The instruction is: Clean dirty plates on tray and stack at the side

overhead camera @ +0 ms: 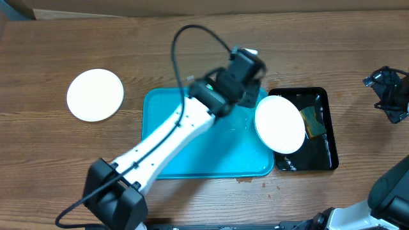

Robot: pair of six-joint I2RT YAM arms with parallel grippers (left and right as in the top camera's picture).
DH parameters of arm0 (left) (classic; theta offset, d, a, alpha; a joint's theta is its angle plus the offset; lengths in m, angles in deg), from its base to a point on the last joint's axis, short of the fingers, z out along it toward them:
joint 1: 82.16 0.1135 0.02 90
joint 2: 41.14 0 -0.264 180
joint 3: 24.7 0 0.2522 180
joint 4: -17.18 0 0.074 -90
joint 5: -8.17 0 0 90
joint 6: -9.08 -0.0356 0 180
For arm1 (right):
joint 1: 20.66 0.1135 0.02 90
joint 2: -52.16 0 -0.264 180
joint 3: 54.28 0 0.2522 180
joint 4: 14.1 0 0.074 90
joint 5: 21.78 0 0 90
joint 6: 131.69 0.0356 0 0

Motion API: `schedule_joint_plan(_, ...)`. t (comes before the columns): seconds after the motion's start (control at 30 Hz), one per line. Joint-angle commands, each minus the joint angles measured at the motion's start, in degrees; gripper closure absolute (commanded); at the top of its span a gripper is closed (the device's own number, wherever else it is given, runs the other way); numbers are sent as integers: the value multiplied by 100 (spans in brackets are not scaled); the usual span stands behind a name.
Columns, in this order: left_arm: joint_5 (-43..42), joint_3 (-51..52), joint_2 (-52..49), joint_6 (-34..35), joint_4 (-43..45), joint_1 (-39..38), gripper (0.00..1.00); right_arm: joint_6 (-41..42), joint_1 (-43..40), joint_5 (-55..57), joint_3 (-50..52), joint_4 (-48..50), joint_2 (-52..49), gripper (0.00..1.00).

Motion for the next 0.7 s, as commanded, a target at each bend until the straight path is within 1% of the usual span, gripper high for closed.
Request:
schedule_joint_plan(0.0, -2041, -42, -2, 581, -286, 232, 35, 22, -7, 52, -17, 17, 55, 0)
schedule_joint_plan(0.17, -2107, 9, -348, 579, -435, 138, 38, 22, -7, 52, -17, 17, 55, 0)
schedule_joint_plan(0.2, -2107, 9, -420, 579, -428, 101, 40, 24, -7, 52, -17, 17, 52, 0)
schedule_joint_plan(0.27, -2107, 9, -568, 581, -393, 35, 50, 24, -7, 52, -17, 17, 55, 0)
schedule_joint_plan(0.3, -2103, 9, -640, 579, -391, 9, 51, 22, -7, 52, -17, 17, 55, 0)
schedule_joint_plan(0.4, -2090, 9, -850, 581, -393, -9, 42, 22, -7, 52, -17, 17, 55, 0)
schedule_joint_plan(0.43, -2098, 9, -927, 603, -391, -11, 42, 22, -7, 52, -17, 17, 52, 0)
schedule_joint_plan(0.5, -2094, 9, -1058, 723, -389, -11, 46, 22, -7, 52, -17, 17, 55, 0)
schedule_joint_plan(0.53, -2090, 9, -1121, 730, -378, -11, 50, 22, -7, 52, -17, 17, 52, 0)
schedule_joint_plan(0.67, -2087, 9, -1305, 730, -350, -11, 55, 22, -7, 52, -17, 17, 55, 0)
